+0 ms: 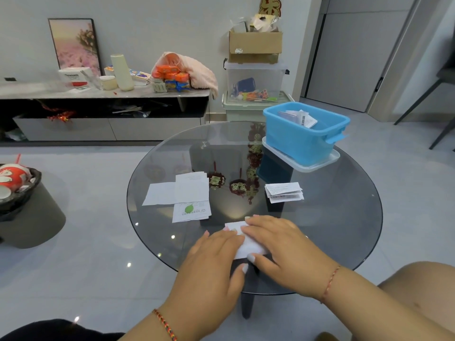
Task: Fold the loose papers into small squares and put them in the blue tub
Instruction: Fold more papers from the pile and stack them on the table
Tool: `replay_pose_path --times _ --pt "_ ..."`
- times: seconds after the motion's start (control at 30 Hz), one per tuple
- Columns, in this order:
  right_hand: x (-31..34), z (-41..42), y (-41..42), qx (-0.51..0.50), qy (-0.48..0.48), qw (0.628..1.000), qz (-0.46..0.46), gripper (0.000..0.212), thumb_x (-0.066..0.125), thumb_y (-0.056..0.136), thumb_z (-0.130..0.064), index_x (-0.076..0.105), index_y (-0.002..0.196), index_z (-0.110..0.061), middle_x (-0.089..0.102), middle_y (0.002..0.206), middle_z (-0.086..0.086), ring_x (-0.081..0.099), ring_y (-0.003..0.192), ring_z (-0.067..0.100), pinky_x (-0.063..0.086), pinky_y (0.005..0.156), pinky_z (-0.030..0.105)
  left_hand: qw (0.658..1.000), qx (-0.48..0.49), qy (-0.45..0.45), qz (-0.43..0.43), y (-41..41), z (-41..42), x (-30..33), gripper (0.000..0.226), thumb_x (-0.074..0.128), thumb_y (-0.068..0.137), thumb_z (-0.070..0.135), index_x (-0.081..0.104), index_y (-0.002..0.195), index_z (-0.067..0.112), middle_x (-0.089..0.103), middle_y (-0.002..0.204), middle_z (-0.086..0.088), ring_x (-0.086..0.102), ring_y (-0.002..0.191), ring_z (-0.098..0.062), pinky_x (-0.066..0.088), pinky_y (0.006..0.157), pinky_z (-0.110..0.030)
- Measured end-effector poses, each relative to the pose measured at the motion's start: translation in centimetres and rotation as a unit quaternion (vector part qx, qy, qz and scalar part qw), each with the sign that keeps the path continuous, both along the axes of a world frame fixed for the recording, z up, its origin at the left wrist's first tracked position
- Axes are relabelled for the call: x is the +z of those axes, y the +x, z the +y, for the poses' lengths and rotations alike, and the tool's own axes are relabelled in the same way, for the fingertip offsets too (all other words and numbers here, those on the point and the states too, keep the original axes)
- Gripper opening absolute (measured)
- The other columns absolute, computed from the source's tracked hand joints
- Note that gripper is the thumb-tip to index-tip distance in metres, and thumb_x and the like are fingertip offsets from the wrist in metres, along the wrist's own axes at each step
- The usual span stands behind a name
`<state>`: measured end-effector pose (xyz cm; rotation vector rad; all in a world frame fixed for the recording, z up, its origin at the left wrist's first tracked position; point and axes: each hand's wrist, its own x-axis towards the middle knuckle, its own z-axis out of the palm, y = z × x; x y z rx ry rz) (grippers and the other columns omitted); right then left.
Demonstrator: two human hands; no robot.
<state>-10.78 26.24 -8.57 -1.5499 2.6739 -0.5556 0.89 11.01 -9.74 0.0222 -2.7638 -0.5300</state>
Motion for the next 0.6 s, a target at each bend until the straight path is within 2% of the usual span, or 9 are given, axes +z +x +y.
replay_pose_path --times 0.1,0.2,0.3,0.43,0.6 --pt "-0.1 0.6 0.3 0.011 -0.013 1.0 0.015 0.055 0.041 0.084 -0.053 0.052 0.131 -0.027 0.047 0.14 -0.007 0.037 0.132 0.011 0.018 0.106 0.026 1.0 -0.015 -0.001 0.027 0.3 0.0 -0.1 0.04 0.047 0.083 0.04 0.05 0.121 0.027 0.058 0.123 0.011 0.047 0.117 -0.006 0.038 0.102 -0.035" --pt "0.0 1.2 0.4 0.021 -0.031 0.999 0.015 0.048 0.049 0.082 -0.049 0.056 0.124 -0.027 0.051 0.132 -0.008 0.039 0.125 0.009 0.024 0.102 0.027 0.998 -0.048 -0.011 0.037 0.6 0.1 0.0 0.035 0.051 0.082 0.039 0.053 0.116 0.03 0.058 0.112 0.015 0.049 0.111 -0.004 0.041 0.1 -0.027" --pt "0.0 1.8 0.7 0.038 -0.043 0.998 0.022 0.045 0.054 0.08 -0.048 0.057 0.119 -0.026 0.053 0.125 -0.008 0.038 0.118 0.006 0.029 0.098 0.026 0.995 -0.074 -0.043 0.052 0.9 0.5 0.0 0.04 0.055 0.075 0.045 0.056 0.112 0.029 0.061 0.107 0.016 0.052 0.105 -0.006 0.034 0.093 -0.019" --pt "0.3 2.5 1.3 0.05 -0.073 0.996 0.017 0.051 0.059 0.075 -0.052 0.056 0.119 -0.026 0.051 0.122 -0.012 0.041 0.117 0.004 0.031 0.099 0.022 0.988 -0.091 -0.088 0.087 1.0 1.1 -0.5 0.054 0.057 0.06 0.058 0.06 0.105 0.029 0.063 0.102 0.015 0.059 0.095 -0.011 0.034 0.084 -0.023" --pt "0.6 3.6 2.3 0.082 -0.067 0.992 0.072 0.06 0.057 0.075 -0.066 0.053 0.12 -0.027 0.052 0.125 -0.01 0.048 0.118 0.006 0.035 0.103 0.022 0.974 -0.109 -0.136 0.144 0.7 0.7 -1.0 0.049 0.062 0.062 0.05 0.055 0.104 0.025 0.063 0.101 0.01 0.054 0.095 -0.013 0.035 0.083 -0.026"
